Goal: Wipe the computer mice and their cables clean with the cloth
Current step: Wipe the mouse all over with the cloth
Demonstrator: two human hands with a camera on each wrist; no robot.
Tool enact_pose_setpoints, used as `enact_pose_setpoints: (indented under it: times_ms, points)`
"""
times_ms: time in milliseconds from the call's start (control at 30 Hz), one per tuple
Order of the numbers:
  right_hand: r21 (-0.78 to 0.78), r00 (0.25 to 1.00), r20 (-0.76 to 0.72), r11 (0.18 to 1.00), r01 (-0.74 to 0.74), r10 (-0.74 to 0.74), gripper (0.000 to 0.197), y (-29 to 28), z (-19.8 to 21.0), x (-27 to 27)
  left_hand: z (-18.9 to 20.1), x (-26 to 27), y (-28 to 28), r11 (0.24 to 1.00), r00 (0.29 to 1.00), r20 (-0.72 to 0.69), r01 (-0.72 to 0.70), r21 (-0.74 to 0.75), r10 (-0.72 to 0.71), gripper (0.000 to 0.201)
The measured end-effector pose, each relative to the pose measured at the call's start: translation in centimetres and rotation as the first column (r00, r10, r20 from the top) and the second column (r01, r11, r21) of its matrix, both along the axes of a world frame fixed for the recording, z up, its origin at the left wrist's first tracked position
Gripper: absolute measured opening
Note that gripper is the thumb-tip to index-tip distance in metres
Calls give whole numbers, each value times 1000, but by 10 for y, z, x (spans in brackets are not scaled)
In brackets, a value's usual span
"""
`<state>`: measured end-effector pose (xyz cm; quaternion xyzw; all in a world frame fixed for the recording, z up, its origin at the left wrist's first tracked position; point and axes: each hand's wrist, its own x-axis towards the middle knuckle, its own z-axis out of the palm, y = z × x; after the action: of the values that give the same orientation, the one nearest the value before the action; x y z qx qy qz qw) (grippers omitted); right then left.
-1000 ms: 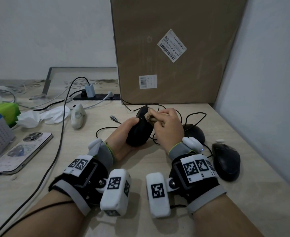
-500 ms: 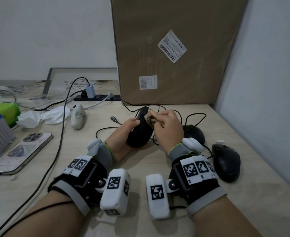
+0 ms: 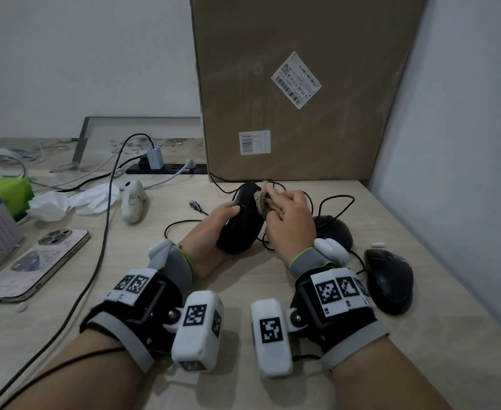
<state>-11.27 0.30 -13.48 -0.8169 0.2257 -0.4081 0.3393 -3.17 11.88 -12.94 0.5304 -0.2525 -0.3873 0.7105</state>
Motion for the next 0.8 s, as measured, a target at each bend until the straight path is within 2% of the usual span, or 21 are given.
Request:
enact_pose_setpoints:
  times_ms: [100, 167, 267, 400, 467, 567, 667, 733, 800]
  points:
    - [28, 997, 62, 998, 54, -55, 52, -1, 1, -1, 0, 2, -2, 998, 998, -43, -54, 21, 55, 43]
    - [25, 996, 90, 1000, 14, -16, 45, 2, 2, 0, -1, 4, -3, 997, 996, -42, -77, 24, 78, 43]
    - [-11, 996, 50, 997, -73, 74, 44, 6, 2, 1, -2, 3, -2, 998, 998, -36, -51, 19, 52, 43]
    - [17, 999, -31, 999, -38, 39, 53, 0, -1, 1, -2, 2, -1, 1000, 1000, -11, -19, 25, 19, 41]
    - [24, 1000, 13, 1000, -12, 12, 54, -1, -1, 1, -1, 3, -2, 999, 999, -40, -32, 25, 33, 39]
    - [2, 996, 84, 999, -40, 40, 45, 3, 1, 1, -1, 4, -2, 999, 997, -60, -51, 18, 52, 36]
    - [-23, 995, 16, 995, -101, 102, 45, 6, 1, 2, -3, 5, 0, 999, 998, -48, -34, 6, 35, 41]
    - [-8, 995, -51, 997, -80, 80, 50, 4, 1, 1, -3, 4, 0, 1000, 1000, -24, -17, 16, 18, 42]
    - [13, 997, -58, 999, -49, 50, 54, 0, 0, 1, -3, 4, 0, 1000, 1000, -20, -15, 15, 15, 42]
